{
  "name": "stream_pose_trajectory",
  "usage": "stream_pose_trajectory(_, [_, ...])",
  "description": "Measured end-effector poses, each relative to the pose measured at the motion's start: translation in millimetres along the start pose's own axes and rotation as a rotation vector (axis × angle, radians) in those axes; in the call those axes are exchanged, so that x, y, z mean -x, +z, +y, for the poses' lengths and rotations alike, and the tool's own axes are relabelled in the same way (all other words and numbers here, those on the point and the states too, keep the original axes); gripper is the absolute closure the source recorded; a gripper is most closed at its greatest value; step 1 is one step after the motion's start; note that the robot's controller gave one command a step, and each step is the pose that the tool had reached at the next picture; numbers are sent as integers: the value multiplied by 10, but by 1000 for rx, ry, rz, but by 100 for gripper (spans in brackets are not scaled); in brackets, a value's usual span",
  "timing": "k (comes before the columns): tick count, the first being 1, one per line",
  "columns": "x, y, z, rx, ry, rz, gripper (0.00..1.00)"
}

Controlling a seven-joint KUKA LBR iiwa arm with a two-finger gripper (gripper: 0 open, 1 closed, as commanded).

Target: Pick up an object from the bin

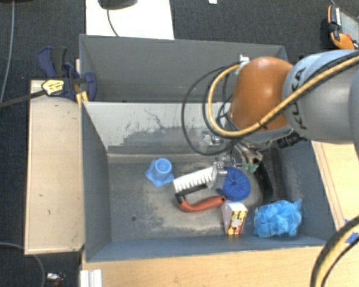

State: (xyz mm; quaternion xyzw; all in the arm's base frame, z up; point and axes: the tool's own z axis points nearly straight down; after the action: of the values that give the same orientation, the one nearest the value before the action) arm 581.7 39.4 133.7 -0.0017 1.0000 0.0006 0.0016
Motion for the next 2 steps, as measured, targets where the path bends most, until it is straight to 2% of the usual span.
stream_pose_trajectory(1, [0,0,0,0,0,0,0])
stream_pose_trajectory(2, [69,536,86,0,-380,8,0])
